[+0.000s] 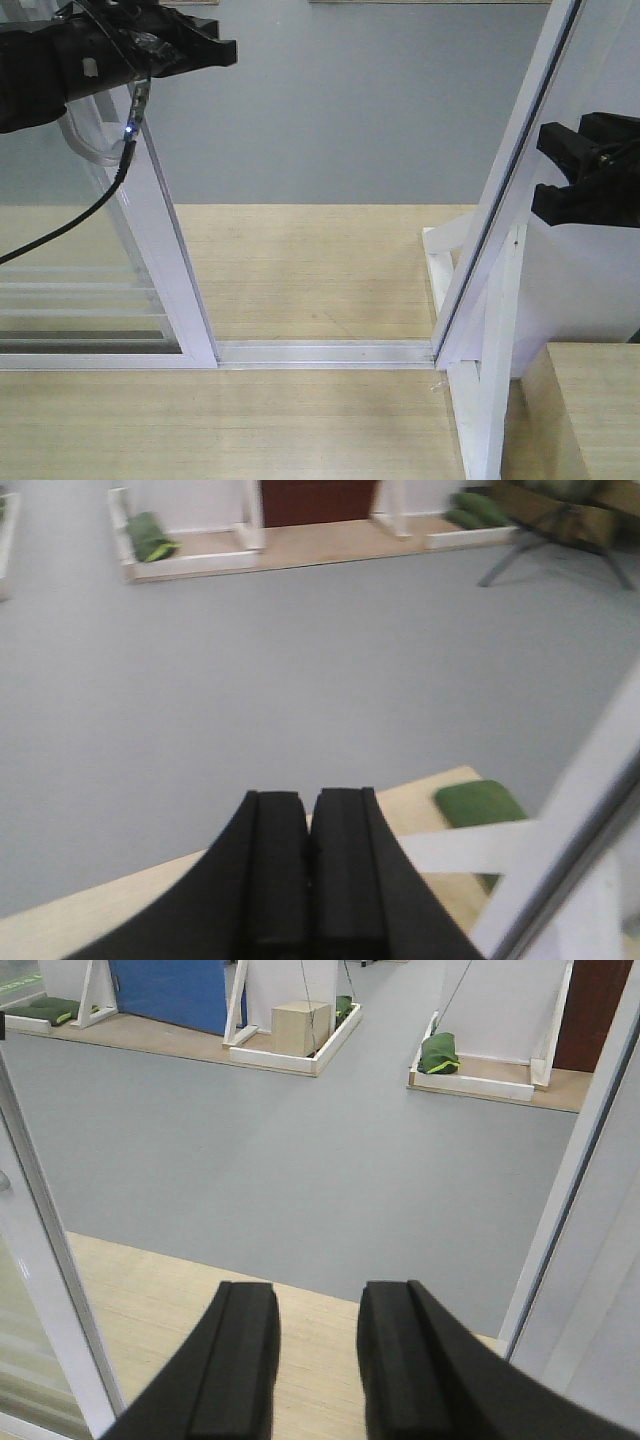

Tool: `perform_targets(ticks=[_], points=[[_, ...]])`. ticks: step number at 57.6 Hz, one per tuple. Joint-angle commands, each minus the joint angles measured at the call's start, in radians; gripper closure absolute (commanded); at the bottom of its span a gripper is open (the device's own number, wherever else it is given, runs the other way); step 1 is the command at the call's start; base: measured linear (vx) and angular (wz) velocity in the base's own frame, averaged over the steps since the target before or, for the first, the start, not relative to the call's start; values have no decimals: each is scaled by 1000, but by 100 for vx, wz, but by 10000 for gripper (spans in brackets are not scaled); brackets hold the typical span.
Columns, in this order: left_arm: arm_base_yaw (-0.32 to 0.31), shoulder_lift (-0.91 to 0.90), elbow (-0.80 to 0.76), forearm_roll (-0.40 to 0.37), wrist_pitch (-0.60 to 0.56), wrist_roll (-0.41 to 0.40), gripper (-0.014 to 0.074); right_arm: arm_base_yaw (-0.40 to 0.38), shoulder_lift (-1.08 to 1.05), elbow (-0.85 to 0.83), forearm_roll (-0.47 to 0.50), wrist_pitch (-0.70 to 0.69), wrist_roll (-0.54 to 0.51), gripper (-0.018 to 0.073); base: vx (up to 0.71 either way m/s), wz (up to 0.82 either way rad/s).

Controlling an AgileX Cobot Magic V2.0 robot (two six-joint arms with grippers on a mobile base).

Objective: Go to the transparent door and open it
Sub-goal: 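Slide the door further open with the left gripper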

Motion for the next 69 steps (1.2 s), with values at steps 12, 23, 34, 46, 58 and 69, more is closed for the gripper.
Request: perform_targets(ticks=[12,23,34,46,58,69], points=[[-4,-57,-28,270,434,-10,598,-7,-14,-30,-1,-78,-2,265,0,0],[-4,-59,-28,311,594,-9,598,-7,-14,-30,-1,-78,-2,265,0,0],[-4,-61,-28,198,540,-11,598,-7,-14,-30,-1,-78,-2,265,0,0],[-36,-78,-28,-40,361,-15,598,-7,-14,-30,-1,-78,-2,265,0,0],[-157,-210,-25,384,-56,-399,598,-7,-14,-30,-1,-78,-2,265,0,0],[-216,-359,110,889,-310,-928,598,-7,-14,-30,-1,-78,-2,265,0,0]])
